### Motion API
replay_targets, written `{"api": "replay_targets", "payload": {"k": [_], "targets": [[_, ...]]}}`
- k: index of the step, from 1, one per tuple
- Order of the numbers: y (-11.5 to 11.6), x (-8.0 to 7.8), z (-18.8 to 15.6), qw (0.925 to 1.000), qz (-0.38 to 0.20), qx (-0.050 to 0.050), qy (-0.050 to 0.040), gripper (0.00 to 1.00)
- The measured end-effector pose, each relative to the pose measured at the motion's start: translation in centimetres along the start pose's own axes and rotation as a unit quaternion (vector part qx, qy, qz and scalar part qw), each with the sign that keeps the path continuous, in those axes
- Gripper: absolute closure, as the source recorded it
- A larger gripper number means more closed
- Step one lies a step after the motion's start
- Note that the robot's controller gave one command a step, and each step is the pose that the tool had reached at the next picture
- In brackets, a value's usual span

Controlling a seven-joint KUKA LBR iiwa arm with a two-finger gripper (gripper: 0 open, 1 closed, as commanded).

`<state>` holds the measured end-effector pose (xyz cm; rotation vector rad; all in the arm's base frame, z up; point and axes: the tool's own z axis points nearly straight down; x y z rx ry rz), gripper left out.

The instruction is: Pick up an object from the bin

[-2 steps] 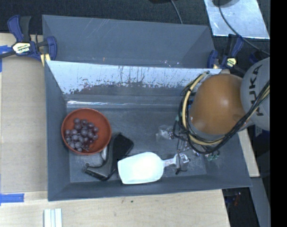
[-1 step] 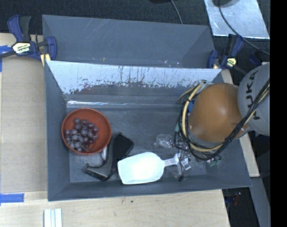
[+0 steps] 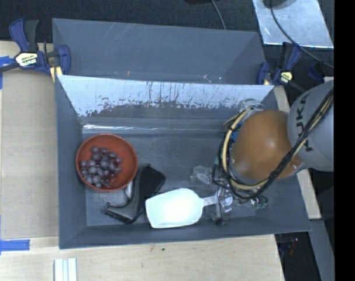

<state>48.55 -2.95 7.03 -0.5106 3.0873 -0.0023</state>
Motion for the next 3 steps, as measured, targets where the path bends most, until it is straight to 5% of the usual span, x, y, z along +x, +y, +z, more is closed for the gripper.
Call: {"api": "replay_targets", "payload": {"k": [1, 3], "targets": [[1.0, -1.7, -0.1, 0.9962, -0.087, -0.001, 0.0011, 1.0], [1.0, -1.6, -1.8, 0.9963, -0.086, -0.001, 0.0018, 1.0]]}}
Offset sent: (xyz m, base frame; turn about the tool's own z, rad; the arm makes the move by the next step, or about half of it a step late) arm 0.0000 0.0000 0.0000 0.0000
